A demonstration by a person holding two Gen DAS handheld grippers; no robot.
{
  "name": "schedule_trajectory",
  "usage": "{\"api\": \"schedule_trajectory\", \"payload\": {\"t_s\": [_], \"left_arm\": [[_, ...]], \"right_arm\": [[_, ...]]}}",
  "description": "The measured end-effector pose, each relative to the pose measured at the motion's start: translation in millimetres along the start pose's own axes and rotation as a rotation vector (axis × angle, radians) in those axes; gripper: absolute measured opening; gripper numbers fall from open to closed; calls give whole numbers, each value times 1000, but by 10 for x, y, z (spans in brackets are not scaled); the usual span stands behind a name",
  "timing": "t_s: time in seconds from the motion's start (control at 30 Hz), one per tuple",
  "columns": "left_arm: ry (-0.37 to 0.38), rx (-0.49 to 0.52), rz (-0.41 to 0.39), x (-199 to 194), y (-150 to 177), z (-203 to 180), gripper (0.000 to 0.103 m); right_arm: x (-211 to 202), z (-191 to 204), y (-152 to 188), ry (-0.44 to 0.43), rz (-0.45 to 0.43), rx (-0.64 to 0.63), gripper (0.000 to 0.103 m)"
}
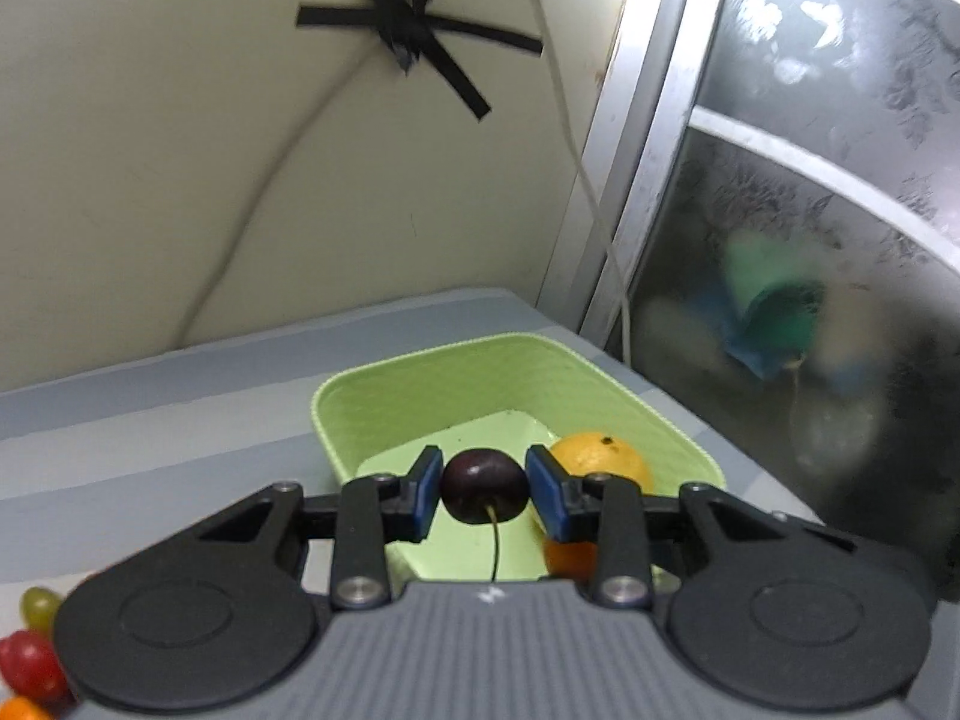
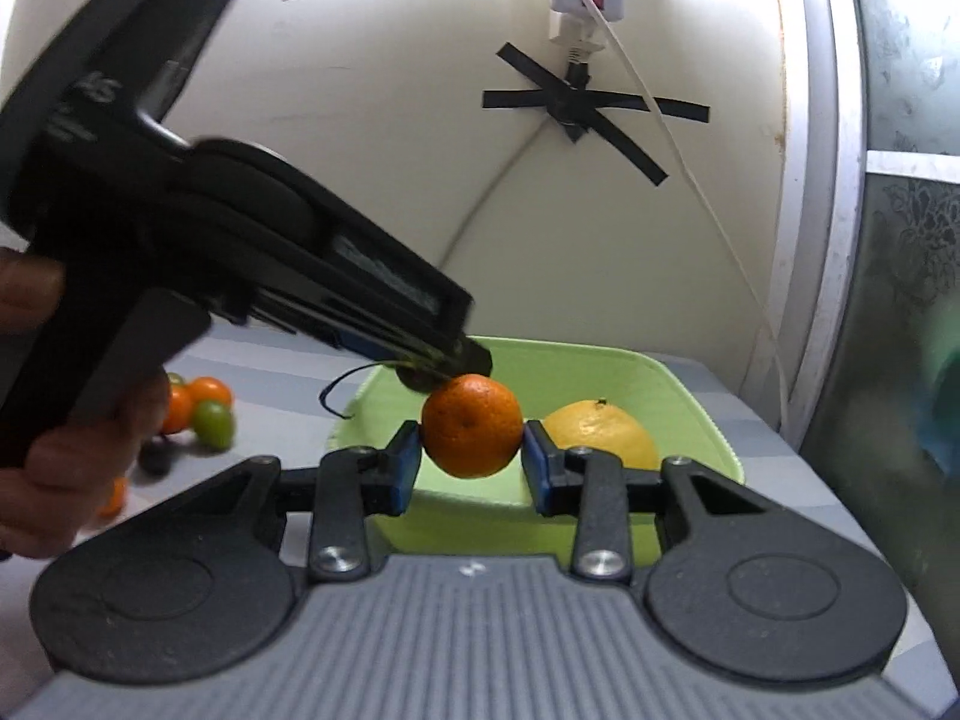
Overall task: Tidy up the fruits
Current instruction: 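Lower the cherry and tangerine into the green basket and open both tools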
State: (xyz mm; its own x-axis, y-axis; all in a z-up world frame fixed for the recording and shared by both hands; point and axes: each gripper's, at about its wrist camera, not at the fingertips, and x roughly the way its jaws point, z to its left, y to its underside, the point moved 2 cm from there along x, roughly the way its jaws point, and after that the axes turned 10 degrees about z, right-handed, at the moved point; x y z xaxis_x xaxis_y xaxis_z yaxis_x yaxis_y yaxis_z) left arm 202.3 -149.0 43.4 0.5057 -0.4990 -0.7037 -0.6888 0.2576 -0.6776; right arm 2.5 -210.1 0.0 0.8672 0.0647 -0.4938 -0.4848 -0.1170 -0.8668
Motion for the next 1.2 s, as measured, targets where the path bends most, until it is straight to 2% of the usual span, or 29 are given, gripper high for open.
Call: {"api": "schedule_trajectory", "payload": {"t_s": [0.03, 0.07, 0.13, 0.23, 0.3, 0.37, 0.5, 0.6, 0.7, 0.8, 0.9, 0.97, 1.1, 1.2], "left_arm": [[-6, 0, 10, 54, 1, -3, 37], [-13, -3, 15, 86, 17, -5, 45], [-24, -5, 19, 137, 41, -21, 55], [-35, -16, 20, 156, 49, -23, 57], [-14, -44, 8, 78, 34, -4, 57], [13, -59, -44, -125, 13, 8, 57], [15, -81, -194, -774, 93, 114, 57], [-58, -101, -282, -1305, 334, 320, 60], [-199, -128, -315, -1718, 699, 579, 60], [-313, -171, -289, -1952, 1110, 835, 60], [-364, -211, -228, -2000, 1477, 1019, 61], [-359, -234, -198, -1955, 1639, 1102, 61], [-234, -290, -144, -1729, 1714, 1208, 62], [-178, -301, -130, -1523, 1652, 1246, 77]], "right_arm": [[6, -6, 12, 6, -5, 0, 44], [5, -15, 25, 11, -11, 3, 57], [-18, -52, 49, 6, -21, 17, 68], [-77, -81, 75, -7, -44, 30, 67], [-127, -99, 86, -5, -69, 37, 67], [-175, -122, 89, -1, -94, 50, 67], [-283, -196, 113, 3, -141, 96, 67], [-352, -268, 125, 4, -170, 143, 67], [-380, -296, 111, 9, -194, 165, 57], [-387, -250, 115, 1, -182, 159, 46], [-395, -143, 91, -58, -133, 170, 43], [-416, -2, 101, -130, -90, 177, 43], [-413, 456, 151, -286, 26, 110, 45], [-353, 836, 128, -345, 103, -8, 45]]}}
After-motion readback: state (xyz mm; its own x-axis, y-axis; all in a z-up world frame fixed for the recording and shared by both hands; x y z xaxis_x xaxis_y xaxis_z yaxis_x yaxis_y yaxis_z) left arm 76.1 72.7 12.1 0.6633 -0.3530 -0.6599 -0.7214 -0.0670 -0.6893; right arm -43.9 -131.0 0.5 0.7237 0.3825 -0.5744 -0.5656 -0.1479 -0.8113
